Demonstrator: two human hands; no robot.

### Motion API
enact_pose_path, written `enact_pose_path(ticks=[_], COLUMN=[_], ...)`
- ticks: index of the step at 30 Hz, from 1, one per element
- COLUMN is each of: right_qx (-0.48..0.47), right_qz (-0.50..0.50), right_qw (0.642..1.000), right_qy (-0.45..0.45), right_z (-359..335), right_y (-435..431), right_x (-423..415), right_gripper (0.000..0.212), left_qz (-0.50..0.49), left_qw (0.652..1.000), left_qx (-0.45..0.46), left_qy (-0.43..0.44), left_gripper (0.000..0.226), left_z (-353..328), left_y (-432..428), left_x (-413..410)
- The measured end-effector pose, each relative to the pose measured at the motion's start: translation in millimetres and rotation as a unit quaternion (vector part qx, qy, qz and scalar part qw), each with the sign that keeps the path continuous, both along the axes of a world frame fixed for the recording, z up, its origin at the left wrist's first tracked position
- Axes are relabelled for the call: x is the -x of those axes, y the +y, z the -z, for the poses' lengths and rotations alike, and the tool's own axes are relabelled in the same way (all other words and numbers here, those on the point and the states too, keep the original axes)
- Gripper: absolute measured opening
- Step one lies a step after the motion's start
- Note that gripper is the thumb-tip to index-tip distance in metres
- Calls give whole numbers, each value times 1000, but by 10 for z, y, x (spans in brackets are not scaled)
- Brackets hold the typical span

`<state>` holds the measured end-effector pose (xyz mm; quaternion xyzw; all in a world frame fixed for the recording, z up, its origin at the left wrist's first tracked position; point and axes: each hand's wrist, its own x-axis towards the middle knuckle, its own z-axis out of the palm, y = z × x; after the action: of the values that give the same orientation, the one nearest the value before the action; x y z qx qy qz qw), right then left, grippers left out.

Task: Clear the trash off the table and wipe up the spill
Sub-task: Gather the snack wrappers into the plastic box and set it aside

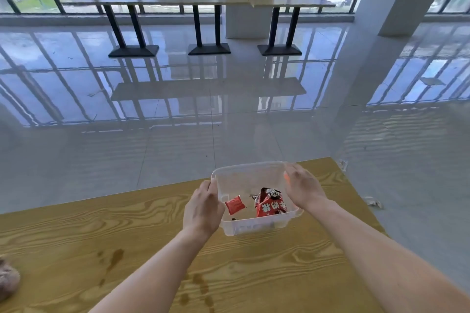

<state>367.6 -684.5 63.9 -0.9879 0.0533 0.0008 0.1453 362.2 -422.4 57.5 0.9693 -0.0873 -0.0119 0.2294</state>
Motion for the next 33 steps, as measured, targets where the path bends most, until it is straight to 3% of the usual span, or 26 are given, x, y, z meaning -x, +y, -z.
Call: enact_pose_path(ticks=[13,20,26,33], right_qx=[0,-8,15,-13], right_qz=[10,19,12,-64], right_qw=[1000,1000,1000,997], right_qy=[-6,13,-13,-34], right_z=[161,158,31,-129], right_y=[-354,-357,-134,709], right_x=[-335,-300,-237,-85], right_gripper=[46,51,55,49], left_qz=[9,28,46,11], left_qw=[1000,1000,996,990], left_qx=[-10,1,-43,-104], left_qy=[15,-3,-69,-93], left_gripper=[39,54,62,69], left_z=[146,173,31,-6], left_y=[-441,-409,-88,746], left_x=[-310,-288,-233,202])
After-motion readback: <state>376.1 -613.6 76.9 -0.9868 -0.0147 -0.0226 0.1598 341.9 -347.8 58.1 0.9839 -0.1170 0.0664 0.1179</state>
